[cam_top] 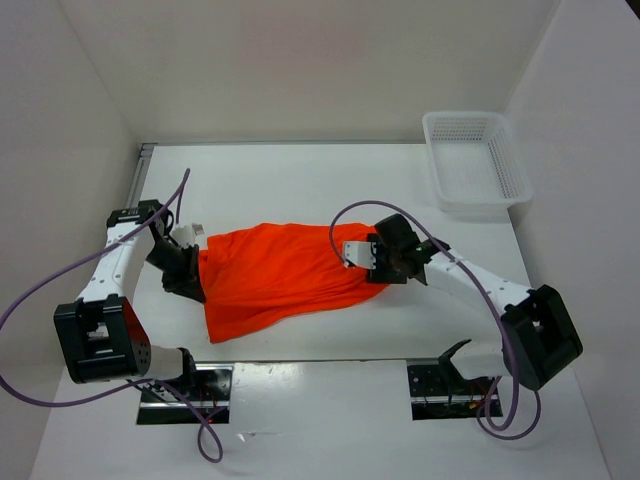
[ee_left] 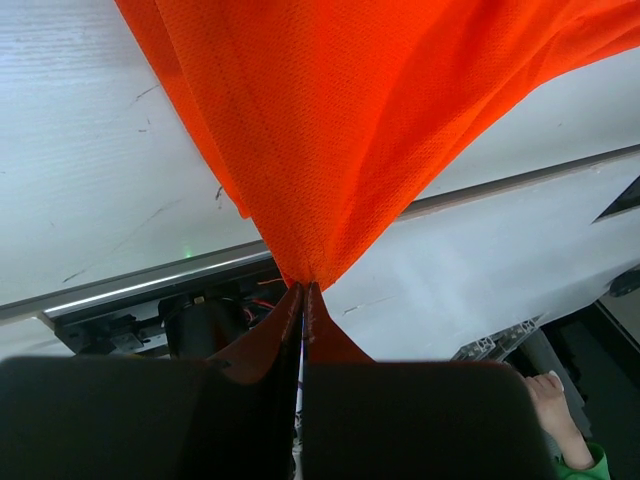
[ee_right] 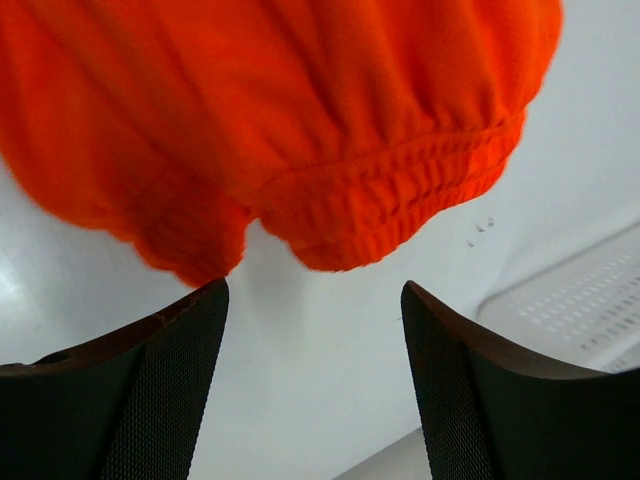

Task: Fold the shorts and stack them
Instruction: Fold the shorts

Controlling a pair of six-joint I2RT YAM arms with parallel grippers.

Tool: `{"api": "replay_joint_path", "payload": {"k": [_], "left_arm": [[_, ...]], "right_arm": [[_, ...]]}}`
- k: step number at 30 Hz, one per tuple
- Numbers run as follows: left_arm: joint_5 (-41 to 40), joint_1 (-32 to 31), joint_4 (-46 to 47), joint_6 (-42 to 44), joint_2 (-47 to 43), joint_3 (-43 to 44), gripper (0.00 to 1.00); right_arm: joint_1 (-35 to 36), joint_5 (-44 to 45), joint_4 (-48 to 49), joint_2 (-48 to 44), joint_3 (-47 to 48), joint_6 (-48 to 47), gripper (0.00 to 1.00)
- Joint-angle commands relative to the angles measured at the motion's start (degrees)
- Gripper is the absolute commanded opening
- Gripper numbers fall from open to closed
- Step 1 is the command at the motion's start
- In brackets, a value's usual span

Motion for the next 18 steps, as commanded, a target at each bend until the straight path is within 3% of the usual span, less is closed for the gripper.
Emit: {"api": "replay_joint_path", "payload": {"k": [1,4,12,13,18], "left_arm": [[-0.06,0.07,0.48,0.23,-0.32,-0.45,0.00],[-0.06,0.07,1.01,0.23,0.21,-0.46,0.00],[0.47,0.07,1.01,0.23,2.57,1.38,0.00],[0.47,0.59,1.01,0.23,2.58,1.39,0.00],[-0.23,1.12,1.62,0.23,3.28,2.44,0.00]], "right_arm": [[-0.18,3.67,10.57,2.81,0.05,-3.67,0.75],[-0.18,4.47,15.85,5.19,-0.48,-3.67,0.72],[-0.18,2.36,14.45,8.62,0.05,-5.87,0.64],[-0.18,1.75,14.45,9.15,0.05,-5.87,0.61],[-0.18,2.36,16.47,9.77,0.05,-5.35,0.20]]}}
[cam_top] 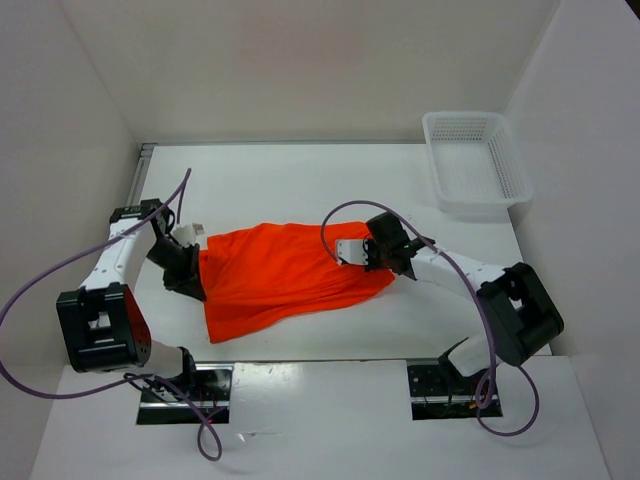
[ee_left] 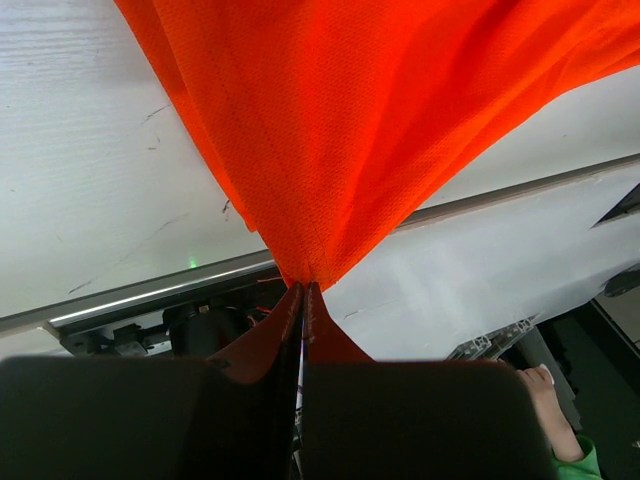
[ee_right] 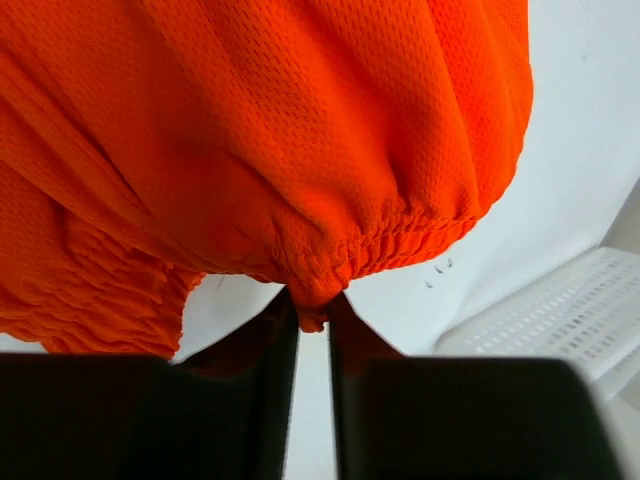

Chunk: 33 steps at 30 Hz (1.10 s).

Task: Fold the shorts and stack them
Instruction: Fold the shorts

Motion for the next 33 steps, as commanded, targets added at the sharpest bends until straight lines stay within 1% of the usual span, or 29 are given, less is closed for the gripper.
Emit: {"api": "replay_joint_path", "payload": {"k": [1,2,3,5,6,7,8,10,11,12,14,15,17,19,22,23,27,30,31,33], "left_arm": [[0.01,0.79,-0.14,0.23,0.00,2.33,0.00],[0.01,1.84,-0.14,0.23,0.00,3.81,0.00],[0.01,2.89,-0.14,0.23,0.00,4.61,0.00],[1.32,3.95,-0.14,0.23,0.53,6.37,0.00],[2.02,3.96,-1.53,0.23,0.53,8.64,0.00],[3.51,5.26,-2.68,0.23,1.05,10.05,0.00],[4.05,5.28,-4.08,0.23,1.06,11.46,0.00],[2.74,5.89,-4.10,0.23,-0.51,13.14,0.00],[0.30,5.89,-4.10,0.23,-1.57,13.14,0.00],[-0.86,5.89,-4.10,0.23,-2.62,13.14,0.00],[-3.75,5.89,-4.10,0.23,-5.79,12.62,0.00],[-3.77,5.89,-4.10,0.23,-6.84,12.62,0.00],[-3.77,4.32,-4.10,0.23,-10.44,11.91,0.00],[-1.76,2.65,-4.10,0.23,-14.66,10.25,0.00],[-1.22,-3.50,-4.10,0.23,-19.59,6.13,0.00],[-2.61,-6.82,-4.10,0.23,-20.21,4.98,0.00],[-6.49,-11.50,-4.10,0.23,-20.74,-0.03,0.00],[-8.60,-12.65,-4.10,0.23,-20.74,-1.79,0.00],[-8.61,-12.65,-4.10,0.23,-20.74,-1.80,0.00],[-9.13,-12.65,-4.10,0.23,-20.21,-1.80,0.00]], "right_arm": [[-0.18,-0.22,4.36,0.57,0.18,0.06,0.15],[-0.18,0.39,4.37,0.57,0.18,0.06,0.11],[-0.18,1.01,4.37,0.57,0.70,0.06,0.01],[-0.18,1.01,3.15,-0.66,1.24,0.06,0.00],[-0.18,1.01,3.14,-1.19,2.11,0.06,0.00],[-0.18,1.53,2.09,-1.71,3.51,0.06,0.00],[-0.18,1.54,-0.01,-2.24,4.39,0.06,0.00],[-0.18,-0.47,-3.44,-4.35,8.15,0.06,0.00],[-0.18,-1.61,-7.81,-5.23,9.49,-0.47,0.00],[-0.18,-2.67,-9.68,-7.50,10.46,-1.08,0.00],[-0.70,-4.69,-13.02,-9.88,11.17,-3.45,0.00],[-0.70,-5.22,-16.17,-11.02,11.17,-6.51,0.00],[-0.70,-6.80,-19.52,-13.58,11.17,-8.99,0.00],[-0.70,-7.95,-24.53,-14.19,11.17,-11.54,0.00],[-0.70,-8.74,-29.36,-14.20,10.65,-13.73,0.00],[-0.01,-8.74,-30.43,-14.20,9.51,-14.44,0.00],[2.37,-7.34,-31.23,-15.34,5.03,-16.20,0.00],[3.87,-6.03,-29.21,-16.66,1.69,-16.20,0.00],[4.48,-5.41,-28.69,-16.66,0.98,-16.20,0.02],[5.00,-4.27,-27.55,-16.66,-0.25,-16.20,0.15]]}}
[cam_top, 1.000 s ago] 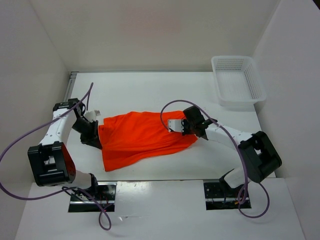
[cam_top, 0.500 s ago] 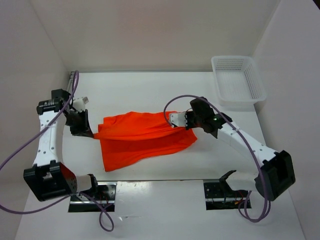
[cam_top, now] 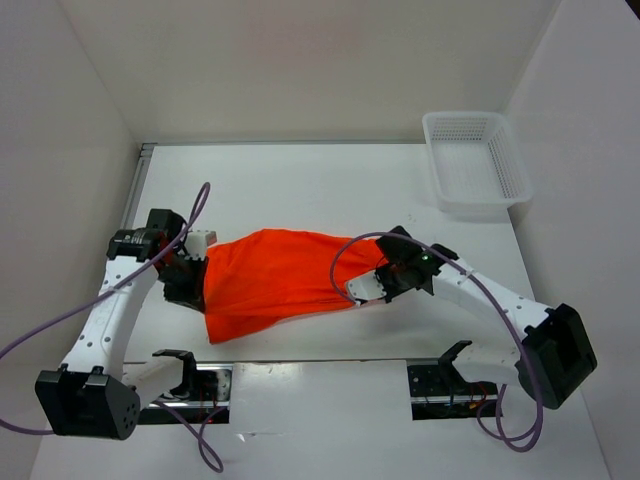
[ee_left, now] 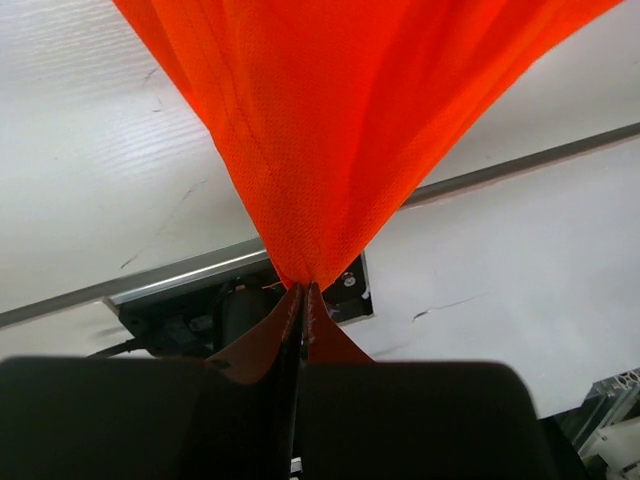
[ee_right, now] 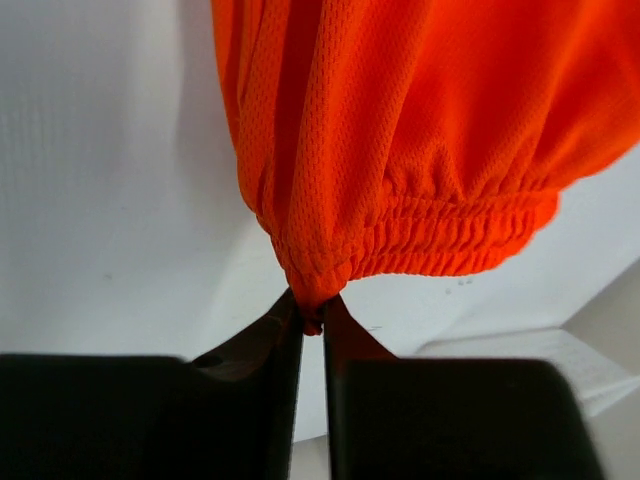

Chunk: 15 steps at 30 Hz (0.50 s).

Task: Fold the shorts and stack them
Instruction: Fold the shorts

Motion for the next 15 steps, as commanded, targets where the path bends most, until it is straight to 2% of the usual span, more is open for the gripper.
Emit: {"api": "replay_joint_path", "payload": {"k": [1,2,3,5,6,7,8,10,13,14,15], "left_arm": [[-3.33,-0.31,-0.80,0.21,0.31,-0.11,0.00],[-4.22,-0.31,-0.19,0.21,0.32,-0.12,0.01],[-5.44,-0.31,-0.18,0.21,0.32,-0.90,0.10],[-10.10,-0.31,1.48,0.21,0.32,-2.05,0.19],[-11.59,-0.31,1.49,0.21,0.32,-3.18,0.21],[-12.74,0.22,2.10,0.21,0.32,-3.72,0.24],[-14.32,1.27,3.32,0.21,0.32,-4.24,0.25],[-14.33,2.85,6.48,0.21,0.32,-4.25,0.26],[-12.32,6.19,13.06,0.21,2.59,-3.55,0.44],[-12.31,8.03,16.48,0.21,4.25,-3.55,0.49],[-12.31,8.83,24.35,0.21,5.49,-3.55,0.49]], "right_arm": [[1.10,2.84,-0.48,-1.80,-1.35,-1.34,0.24],[1.10,2.85,1.00,-1.80,-1.87,-0.04,0.30],[1.10,3.46,1.01,-1.80,-1.88,0.50,0.35],[0.58,3.46,2.24,-1.80,-0.74,2.07,0.51],[-0.47,3.46,2.24,-2.32,0.57,2.09,0.61],[-1.09,2.07,2.24,-2.33,1.37,2.61,0.86],[-1.71,2.06,2.24,-2.85,2.94,2.61,0.95],[-3.02,0.74,2.86,-3.46,4.70,3.67,0.97],[-4.34,-2.77,6.19,-4.52,8.22,7.79,0.96],[-4.35,-5.13,7.77,-5.05,8.75,9.45,0.95],[-4.35,-6.37,11.17,-5.05,9.45,12.69,0.93]]}}
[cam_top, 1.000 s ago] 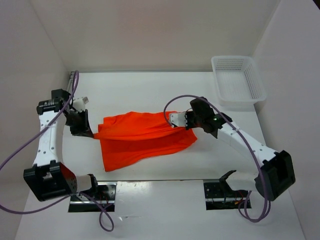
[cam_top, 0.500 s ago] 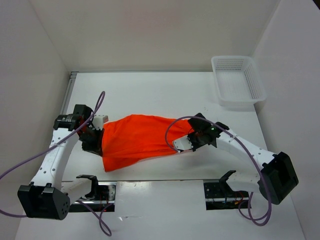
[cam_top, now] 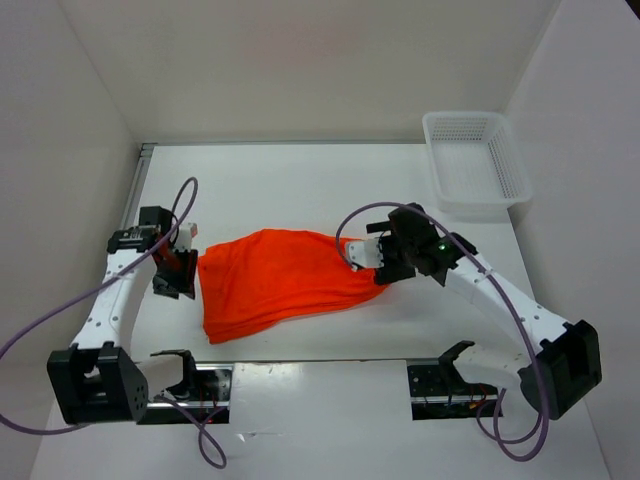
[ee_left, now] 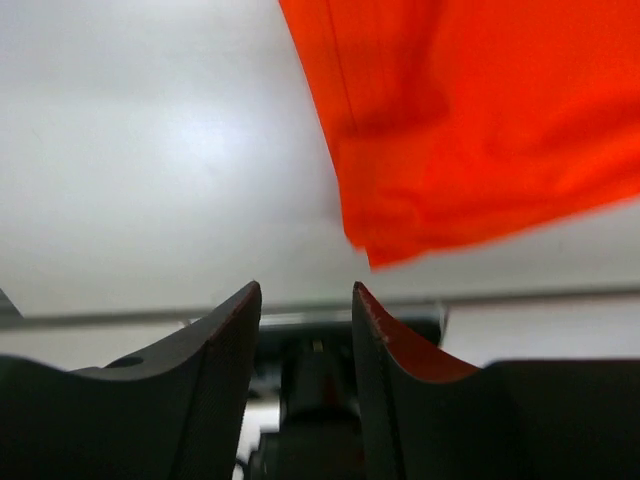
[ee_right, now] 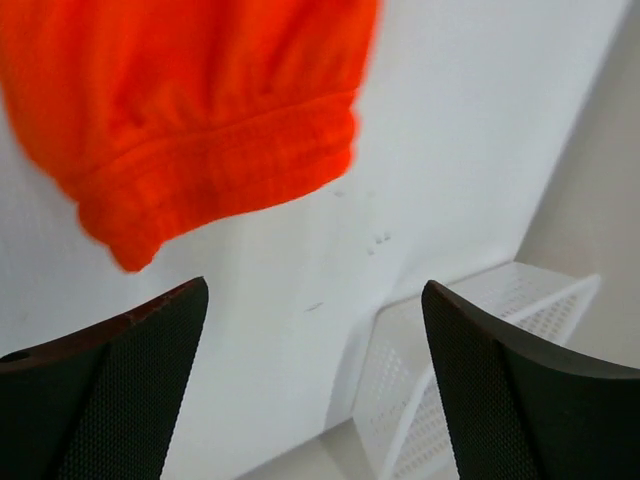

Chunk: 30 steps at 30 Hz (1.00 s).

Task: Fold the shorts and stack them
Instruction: Fold the shorts

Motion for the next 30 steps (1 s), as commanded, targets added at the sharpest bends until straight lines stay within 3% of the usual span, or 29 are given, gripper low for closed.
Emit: {"api": "replay_joint_path", "payload": {"k": [1,3,6,9,17,21,24,28,29,30], "left_arm": [[-0.68,3.11,18.12,0.14,6.23,1.46,0.50],[3.33,3.73,20.95,0.14,11.51,4.96,0.50],[9.75,4.25,20.96,0.14,25.72,12.32,0.53],[13.37,4.25,23.50,0.14,32.95,17.26,0.53],[17.52,4.25,26.41,0.14,43.86,22.73,0.56],[14.70,4.25,24.40,0.14,47.04,22.74,0.56],[18.29,3.73,22.99,0.14,47.04,21.16,0.56],[19.53,2.59,21.06,0.14,47.13,20.62,0.43],[20.31,2.58,21.05,0.14,47.65,20.62,0.28],[20.32,2.58,20.53,0.14,47.66,20.62,0.20]], "right_arm": [[-0.55,-6.72,9.30,-1.95,4.11,8.15,0.91],[0.06,-8.58,13.16,-0.28,4.11,12.18,0.84],[0.77,-9.63,14.50,6.04,5.68,17.54,0.81],[0.77,-9.64,14.50,13.42,7.70,22.20,0.80],[1.30,-11.57,12.75,20.20,5.95,23.37,0.72],[4.28,-7.81,11.34,21.43,3.15,22.75,0.70],[5.34,-5.52,13.97,21.96,1.21,22.14,0.70],[5.34,-4.11,15.90,24.94,1.73,24.85,0.70],[5.34,-3.49,15.91,26.34,2.43,24.86,0.70],[5.34,-1.92,16.60,27.05,2.44,25.73,0.70]]}}
